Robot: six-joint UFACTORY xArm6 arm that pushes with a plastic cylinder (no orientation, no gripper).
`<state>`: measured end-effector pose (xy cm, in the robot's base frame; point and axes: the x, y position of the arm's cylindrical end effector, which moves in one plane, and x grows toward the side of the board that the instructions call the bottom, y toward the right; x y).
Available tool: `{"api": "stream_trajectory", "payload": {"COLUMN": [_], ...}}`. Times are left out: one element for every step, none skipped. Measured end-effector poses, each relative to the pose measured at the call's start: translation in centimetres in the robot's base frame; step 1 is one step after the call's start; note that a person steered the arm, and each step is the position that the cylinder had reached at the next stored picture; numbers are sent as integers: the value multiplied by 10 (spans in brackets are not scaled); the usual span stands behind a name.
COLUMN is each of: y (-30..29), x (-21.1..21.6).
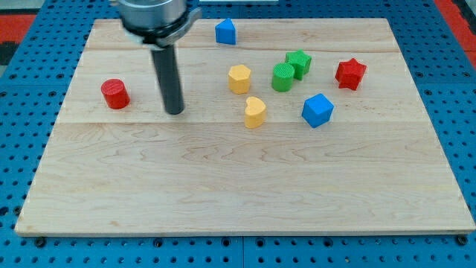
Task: Move the red circle to the top left
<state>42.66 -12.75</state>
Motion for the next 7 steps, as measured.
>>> {"api": "stream_trajectory", "payload": {"y": [-52, -77, -34, -100, -136, -97, -114], "x": [-14, -69, -45, -51, -90, -107, -83]}}
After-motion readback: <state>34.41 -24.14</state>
